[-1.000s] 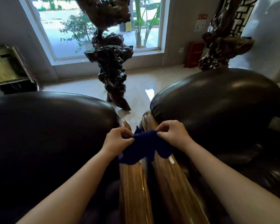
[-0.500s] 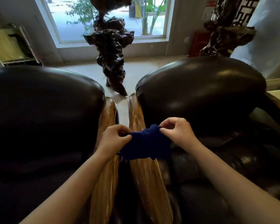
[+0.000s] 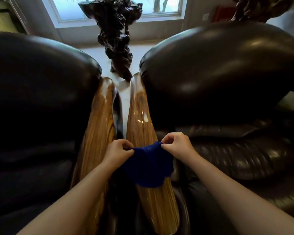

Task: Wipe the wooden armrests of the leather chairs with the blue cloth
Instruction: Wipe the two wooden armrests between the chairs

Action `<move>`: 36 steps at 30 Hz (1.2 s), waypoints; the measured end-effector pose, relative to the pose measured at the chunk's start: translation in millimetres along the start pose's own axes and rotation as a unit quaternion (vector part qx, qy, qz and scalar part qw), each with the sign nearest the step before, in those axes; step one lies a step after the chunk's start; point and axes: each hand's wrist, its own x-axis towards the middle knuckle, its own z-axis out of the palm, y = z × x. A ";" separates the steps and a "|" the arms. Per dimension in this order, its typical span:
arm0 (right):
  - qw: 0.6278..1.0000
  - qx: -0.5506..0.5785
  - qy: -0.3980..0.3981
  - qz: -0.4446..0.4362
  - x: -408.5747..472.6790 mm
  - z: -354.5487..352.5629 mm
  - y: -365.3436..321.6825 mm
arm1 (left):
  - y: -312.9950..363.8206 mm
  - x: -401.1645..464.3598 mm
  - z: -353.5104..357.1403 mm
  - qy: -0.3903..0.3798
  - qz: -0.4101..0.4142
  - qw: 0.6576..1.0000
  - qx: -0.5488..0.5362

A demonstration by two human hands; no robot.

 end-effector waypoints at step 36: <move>0.980 -0.113 0.146 -0.068 197.5 111.9 39.0 | -37.4 197.7 69.3 0.188 0.075 0.972 0.122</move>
